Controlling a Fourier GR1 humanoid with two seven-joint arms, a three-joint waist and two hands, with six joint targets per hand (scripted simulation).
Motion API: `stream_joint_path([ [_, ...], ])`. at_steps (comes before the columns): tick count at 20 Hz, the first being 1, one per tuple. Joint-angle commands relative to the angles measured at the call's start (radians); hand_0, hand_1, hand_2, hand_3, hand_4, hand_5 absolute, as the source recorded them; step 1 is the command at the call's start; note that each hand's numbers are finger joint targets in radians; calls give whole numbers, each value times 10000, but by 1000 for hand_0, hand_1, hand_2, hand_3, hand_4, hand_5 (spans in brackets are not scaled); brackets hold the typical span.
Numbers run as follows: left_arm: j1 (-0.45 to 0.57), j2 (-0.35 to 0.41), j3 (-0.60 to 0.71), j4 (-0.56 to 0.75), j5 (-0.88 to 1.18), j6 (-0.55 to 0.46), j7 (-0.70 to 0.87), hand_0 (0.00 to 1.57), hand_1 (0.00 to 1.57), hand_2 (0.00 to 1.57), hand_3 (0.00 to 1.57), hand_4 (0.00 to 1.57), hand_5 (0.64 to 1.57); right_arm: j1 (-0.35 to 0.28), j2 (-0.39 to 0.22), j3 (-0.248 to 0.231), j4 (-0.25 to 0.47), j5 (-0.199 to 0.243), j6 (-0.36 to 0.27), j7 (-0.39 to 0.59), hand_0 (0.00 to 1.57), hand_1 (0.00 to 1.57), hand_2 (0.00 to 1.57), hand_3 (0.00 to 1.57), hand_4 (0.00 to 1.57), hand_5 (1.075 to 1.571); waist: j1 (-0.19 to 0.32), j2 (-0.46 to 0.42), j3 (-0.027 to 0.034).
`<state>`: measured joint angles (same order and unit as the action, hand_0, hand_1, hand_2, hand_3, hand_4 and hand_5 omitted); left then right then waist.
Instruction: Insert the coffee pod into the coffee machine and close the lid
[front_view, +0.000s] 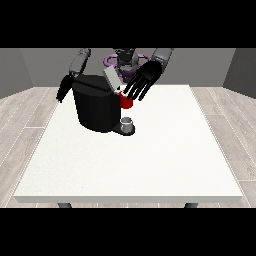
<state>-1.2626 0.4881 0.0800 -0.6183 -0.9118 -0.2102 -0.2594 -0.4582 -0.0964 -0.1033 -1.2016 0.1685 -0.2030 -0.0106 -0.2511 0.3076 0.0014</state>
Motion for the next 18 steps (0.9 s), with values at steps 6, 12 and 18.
stream_joint_path([
  [6,1825,-1738,243,-375,918,-455,309,0,0,282,0,0,1571,1456,-83,-412,973,-269,112,-465,0,0,0,0,0,1571,1365,-2347,-11],
  [12,3903,-3637,2568,-167,3901,-137,-691,0,0,0,0,467,1571,2429,74,-498,901,-376,15,-56,0,0,0,0,0,1571,2418,-3794,-52],
  [18,6136,-4110,3207,-24,5019,-1072,-1161,0,0,0,0,419,1571,3699,-6,-617,713,-647,380,-641,0,0,0,0,0,1571,3120,-5538,-20],
])
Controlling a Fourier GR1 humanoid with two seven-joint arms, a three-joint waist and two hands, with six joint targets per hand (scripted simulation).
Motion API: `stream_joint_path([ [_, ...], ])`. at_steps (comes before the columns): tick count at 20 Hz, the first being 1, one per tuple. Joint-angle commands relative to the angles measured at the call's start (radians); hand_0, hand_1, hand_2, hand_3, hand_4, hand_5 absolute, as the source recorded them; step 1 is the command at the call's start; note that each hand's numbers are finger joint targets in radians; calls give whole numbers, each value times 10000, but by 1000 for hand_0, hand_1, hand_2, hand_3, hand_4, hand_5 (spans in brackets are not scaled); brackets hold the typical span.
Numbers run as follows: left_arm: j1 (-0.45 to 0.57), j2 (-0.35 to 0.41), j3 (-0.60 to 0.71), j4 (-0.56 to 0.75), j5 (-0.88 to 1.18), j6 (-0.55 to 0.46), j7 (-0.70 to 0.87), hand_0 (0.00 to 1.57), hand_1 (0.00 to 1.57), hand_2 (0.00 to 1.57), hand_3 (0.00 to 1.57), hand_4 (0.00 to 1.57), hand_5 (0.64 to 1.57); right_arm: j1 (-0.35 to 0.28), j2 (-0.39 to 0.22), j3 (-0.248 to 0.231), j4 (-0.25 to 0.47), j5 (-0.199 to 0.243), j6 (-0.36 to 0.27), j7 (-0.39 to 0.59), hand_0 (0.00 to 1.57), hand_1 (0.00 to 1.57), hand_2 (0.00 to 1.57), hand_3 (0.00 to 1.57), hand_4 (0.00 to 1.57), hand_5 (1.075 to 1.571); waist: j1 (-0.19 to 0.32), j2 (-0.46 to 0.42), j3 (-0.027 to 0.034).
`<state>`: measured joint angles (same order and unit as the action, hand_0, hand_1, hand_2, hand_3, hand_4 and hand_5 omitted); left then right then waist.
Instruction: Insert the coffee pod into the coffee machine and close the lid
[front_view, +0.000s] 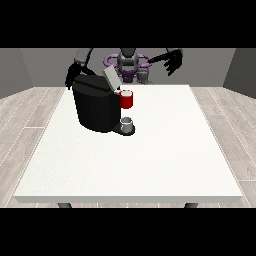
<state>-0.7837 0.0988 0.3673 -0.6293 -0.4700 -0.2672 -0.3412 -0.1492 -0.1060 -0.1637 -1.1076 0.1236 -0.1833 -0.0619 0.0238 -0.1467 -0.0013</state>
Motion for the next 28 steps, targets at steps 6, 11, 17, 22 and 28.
stream_joint_path([
  [6,2388,-696,159,9,593,-181,33,0,0,0,0,389,1571,-177,-25,509,-1252,-654,1413,234,0,0,0,0,0,1571,642,-1652,11],
  [11,2833,-969,6,-448,1042,-255,331,0,0,0,0,390,1571,-750,114,1070,-1806,-326,1398,777,0,0,0,0,196,1571,1040,-1984,15],
  [17,3211,-979,-487,-1986,1792,-596,1232,0,0,0,0,385,1571,-1359,-1077,439,-1784,-454,2030,1024,0,0,0,0,0,1571,1322,-1357,17],
  [22,3129,-867,-773,-2785,2155,-592,791,0,0,0,0,366,1571,-2625,-821,-169,-1275,-1087,1688,1489,0,0,0,0,108,1571,1552,-83,16],
  [28,4031,-986,-2022,-4232,2820,-178,1693,0,0,0,0,346,1571,-2865,-790,-647,-363,-1834,2051,1425,0,0,0,0,92,1571,1987,-82,19],
])
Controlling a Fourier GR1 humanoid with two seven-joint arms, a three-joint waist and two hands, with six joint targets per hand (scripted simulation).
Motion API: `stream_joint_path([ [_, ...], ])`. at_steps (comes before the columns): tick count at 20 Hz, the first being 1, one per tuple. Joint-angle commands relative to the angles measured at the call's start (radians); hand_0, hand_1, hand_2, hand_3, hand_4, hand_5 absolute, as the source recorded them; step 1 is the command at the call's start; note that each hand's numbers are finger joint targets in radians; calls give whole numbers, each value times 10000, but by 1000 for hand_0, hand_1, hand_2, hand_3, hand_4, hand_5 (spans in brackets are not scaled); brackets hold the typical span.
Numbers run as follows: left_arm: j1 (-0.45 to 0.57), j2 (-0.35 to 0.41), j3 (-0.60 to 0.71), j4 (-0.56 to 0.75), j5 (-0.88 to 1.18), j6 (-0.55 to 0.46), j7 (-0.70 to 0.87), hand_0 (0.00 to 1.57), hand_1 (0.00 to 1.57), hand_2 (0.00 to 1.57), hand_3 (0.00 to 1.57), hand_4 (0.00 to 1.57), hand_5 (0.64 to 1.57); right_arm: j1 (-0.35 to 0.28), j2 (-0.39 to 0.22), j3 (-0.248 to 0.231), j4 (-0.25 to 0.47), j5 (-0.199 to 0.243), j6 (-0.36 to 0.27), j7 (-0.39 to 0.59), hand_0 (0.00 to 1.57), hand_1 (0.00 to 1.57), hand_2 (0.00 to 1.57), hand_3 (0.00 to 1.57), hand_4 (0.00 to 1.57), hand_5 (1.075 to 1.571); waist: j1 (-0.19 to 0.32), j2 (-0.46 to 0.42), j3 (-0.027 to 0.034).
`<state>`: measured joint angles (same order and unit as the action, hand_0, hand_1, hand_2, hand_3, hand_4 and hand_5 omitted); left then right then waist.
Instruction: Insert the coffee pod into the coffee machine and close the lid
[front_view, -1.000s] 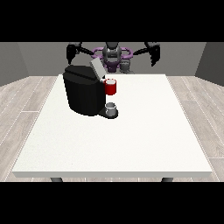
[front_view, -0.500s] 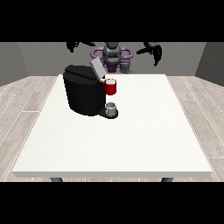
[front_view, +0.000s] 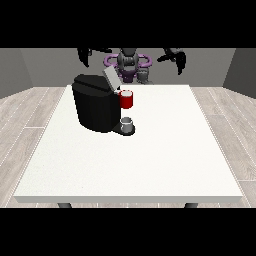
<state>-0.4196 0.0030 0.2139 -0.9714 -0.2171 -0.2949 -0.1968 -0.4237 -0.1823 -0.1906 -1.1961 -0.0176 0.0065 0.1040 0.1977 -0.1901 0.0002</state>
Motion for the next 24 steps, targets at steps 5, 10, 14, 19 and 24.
stream_joint_path([
  [5,772,-27,-979,-1751,400,645,-84,0,0,0,0,301,1571,-1333,200,-268,860,-413,-368,287,0,0,0,0,149,1571,64,1238,0],
  [10,1322,278,-594,-3124,1011,-83,1051,0,0,0,0,338,1571,-1692,13,164,958,-272,-77,736,0,0,0,0,0,1571,-68,1115,-1],
  [14,727,435,-616,-3805,1126,105,1485,0,0,0,0,374,1571,-1815,312,182,1570,-101,-303,-497,0,0,0,0,0,1571,88,1939,2],
  [19,1783,458,-824,-4568,1341,43,1543,0,0,0,0,336,1571,-2297,49,232,1982,-87,-68,-314,0,0,0,0,0,1571,46,1928,1],
  [24,1788,922,-362,-3850,981,720,791,0,0,0,0,299,1571,-2448,655,913,1529,80,-35,-293,0,0,0,0,79,1571,-724,2186,-2],
])
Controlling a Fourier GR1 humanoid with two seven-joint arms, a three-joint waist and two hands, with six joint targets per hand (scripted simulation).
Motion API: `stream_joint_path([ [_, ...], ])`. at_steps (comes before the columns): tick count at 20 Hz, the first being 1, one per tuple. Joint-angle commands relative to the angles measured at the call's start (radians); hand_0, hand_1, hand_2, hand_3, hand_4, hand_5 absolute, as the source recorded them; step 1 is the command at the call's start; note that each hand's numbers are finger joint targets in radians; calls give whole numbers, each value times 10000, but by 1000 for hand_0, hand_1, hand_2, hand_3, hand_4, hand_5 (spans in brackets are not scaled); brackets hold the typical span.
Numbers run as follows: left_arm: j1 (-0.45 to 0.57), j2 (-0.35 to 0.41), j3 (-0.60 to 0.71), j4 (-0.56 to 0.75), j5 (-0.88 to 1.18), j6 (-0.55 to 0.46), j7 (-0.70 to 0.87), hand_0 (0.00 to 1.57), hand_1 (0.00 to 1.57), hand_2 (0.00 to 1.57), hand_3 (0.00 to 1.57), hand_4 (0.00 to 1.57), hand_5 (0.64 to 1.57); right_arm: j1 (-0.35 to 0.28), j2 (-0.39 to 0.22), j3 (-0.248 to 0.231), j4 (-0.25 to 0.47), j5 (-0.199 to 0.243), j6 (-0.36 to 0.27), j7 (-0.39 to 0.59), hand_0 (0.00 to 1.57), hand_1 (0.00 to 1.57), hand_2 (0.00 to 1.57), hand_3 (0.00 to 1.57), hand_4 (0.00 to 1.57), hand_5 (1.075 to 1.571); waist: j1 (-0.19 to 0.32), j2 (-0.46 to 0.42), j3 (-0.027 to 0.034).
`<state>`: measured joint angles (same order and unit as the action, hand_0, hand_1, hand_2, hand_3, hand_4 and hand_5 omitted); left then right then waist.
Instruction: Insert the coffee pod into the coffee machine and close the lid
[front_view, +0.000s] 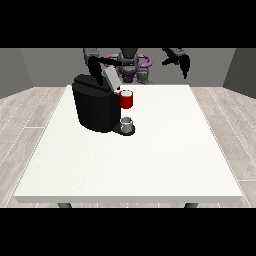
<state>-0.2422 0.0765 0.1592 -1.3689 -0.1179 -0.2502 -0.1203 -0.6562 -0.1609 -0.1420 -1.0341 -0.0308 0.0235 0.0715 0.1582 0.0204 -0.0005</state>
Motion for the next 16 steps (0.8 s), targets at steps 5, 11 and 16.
stream_joint_path([
  [5,55,275,-35,-339,211,-46,577,0,0,0,0,346,1571,-919,-124,262,353,318,9,247,0,0,0,0,127,1571,50,195,5],
  [11,32,242,-383,-317,-4,-155,-9,0,0,0,0,380,1571,-1765,47,591,344,808,-386,115,0,0,0,0,40,1571,543,641,4],
  [16,-452,12,-432,-139,-254,389,174,0,0,0,0,319,1571,-2451,55,798,165,927,-301,677,0,0,0,0,0,1571,531,806,3],
])
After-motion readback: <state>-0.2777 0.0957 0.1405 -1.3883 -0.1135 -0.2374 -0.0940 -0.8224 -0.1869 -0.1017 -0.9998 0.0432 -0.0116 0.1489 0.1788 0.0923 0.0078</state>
